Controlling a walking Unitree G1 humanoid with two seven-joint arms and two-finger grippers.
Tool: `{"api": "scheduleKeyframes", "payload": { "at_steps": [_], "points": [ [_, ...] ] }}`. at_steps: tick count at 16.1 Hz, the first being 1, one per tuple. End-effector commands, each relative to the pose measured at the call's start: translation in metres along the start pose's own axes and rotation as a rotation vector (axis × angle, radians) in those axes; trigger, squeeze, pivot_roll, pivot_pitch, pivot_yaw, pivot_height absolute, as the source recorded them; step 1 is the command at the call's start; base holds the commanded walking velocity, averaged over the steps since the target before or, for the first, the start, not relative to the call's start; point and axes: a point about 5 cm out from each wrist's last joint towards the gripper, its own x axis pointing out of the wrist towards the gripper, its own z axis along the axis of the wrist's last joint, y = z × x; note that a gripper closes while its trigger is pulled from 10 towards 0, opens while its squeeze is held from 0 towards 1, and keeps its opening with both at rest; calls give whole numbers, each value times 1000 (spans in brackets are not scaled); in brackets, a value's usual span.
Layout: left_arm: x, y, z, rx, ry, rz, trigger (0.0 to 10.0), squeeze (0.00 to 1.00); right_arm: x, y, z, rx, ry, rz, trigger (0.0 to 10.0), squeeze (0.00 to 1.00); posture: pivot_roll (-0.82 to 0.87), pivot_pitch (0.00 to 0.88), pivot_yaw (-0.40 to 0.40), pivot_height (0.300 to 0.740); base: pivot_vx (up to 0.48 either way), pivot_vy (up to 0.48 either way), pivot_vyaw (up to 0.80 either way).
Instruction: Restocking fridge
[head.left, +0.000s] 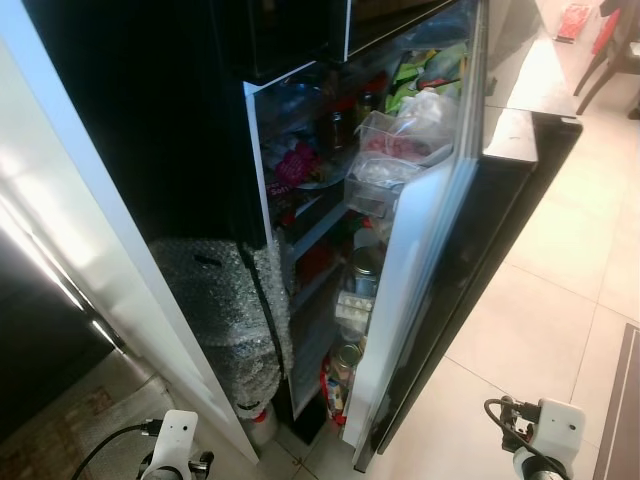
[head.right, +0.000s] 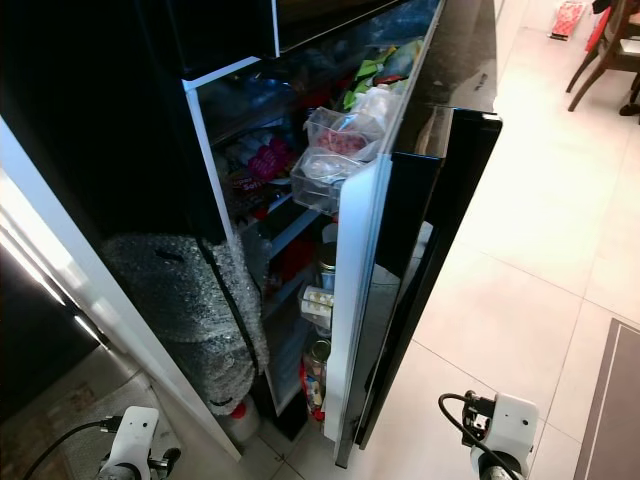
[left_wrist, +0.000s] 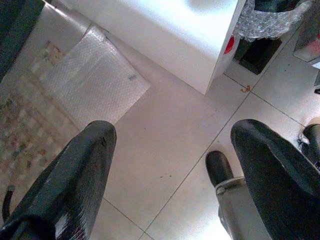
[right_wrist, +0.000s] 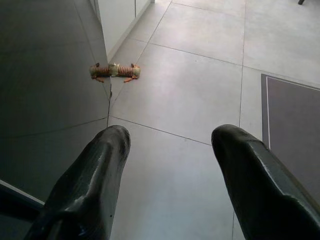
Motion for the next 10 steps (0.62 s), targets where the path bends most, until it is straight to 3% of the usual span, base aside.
{"api": "scheduleKeyframes", "payload": {
  "at_steps": [1,8,9,10],
  "points": [
    [-1,1,-6,0,17,1,10000,0,-1,-2,2,17,-18,0,10000,0,-150,26,6,740,0,0,0],
    [-1,1,-6,0,17,1,10000,0,-2,-2,2,22,-20,7,10000,0,-150,26,6,740,0,0,0],
    [-1,1,-6,7,17,-3,10000,0,-12,-22,-3,-34,31,182,10000,0,-169,29,4,740,0,0,0],
    [-1,1,-6,11,17,-4,10000,0,-9,-32,3,-66,42,217,10000,0,-169,31,5,740,0,0,0]
  ]
}}
